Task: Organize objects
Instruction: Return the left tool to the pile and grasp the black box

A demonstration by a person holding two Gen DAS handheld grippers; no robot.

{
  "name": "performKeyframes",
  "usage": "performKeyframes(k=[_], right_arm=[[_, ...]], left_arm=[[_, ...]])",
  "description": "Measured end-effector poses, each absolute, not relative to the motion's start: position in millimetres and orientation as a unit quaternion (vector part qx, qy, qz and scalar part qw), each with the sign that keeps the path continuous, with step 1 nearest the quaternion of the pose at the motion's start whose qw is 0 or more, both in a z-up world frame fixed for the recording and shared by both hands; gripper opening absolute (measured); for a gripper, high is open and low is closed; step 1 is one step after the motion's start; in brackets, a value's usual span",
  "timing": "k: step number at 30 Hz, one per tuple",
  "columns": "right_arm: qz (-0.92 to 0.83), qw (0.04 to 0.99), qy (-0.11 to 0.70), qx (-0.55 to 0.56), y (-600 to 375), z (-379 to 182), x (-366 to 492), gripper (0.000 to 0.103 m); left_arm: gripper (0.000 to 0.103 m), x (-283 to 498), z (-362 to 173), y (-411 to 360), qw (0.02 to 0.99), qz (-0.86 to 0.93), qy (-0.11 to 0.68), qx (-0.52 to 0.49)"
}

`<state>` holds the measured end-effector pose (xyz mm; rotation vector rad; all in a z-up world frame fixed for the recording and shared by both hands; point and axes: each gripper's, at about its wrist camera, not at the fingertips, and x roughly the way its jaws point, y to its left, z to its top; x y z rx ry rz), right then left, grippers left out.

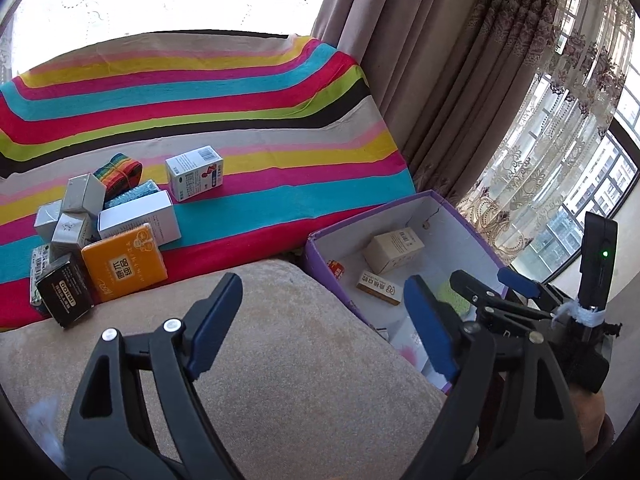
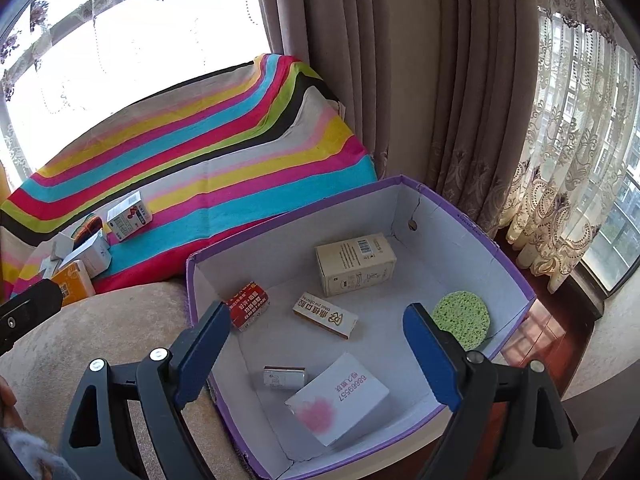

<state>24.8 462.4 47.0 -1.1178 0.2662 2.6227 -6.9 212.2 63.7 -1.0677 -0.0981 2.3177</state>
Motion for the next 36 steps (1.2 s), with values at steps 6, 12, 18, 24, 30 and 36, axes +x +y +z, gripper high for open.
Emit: performKeyframes(k=[6, 12, 18, 24, 30, 36], right_arm=[[0.910, 0.152, 0.044, -0.383, 443.2, 55.8, 18.7, 0.095], [0.926, 0.133, 0.000, -0.353, 420.3, 66.3, 17.2, 0.103], [0.926, 0.061, 0.003, -0.374, 393.9, 60.1, 7.8, 0.103], [0.918, -0.004, 0.031, -0.395, 365.7, 49.3, -4.9, 0.103], [0.912, -0.054, 0.022, -0.407, 327.4, 44.4, -18.5, 0.103], [0.910, -0.093, 0.010, -0.405, 306.4, 48.7, -26.3, 0.103]], left_arm=[[0.085, -12.1, 66.6, 192.9, 0.248, 0.884, -0.006, -0.396], [0.085, -26.2, 62.5, 146.2, 0.214, 0.888, -0.041, -0.406], [0.085, -29.6, 53.7, 79.0, 0.196, 0.879, -0.108, -0.422], [0.085, -32.7, 47.4, 29.5, 0.180, 0.872, -0.132, -0.435], [0.085, -52.8, 39.7, 15.2, 0.224, 0.853, -0.113, -0.458], [0.090, -82.7, 32.1, 12.8, 0.265, 0.837, -0.057, -0.475]])
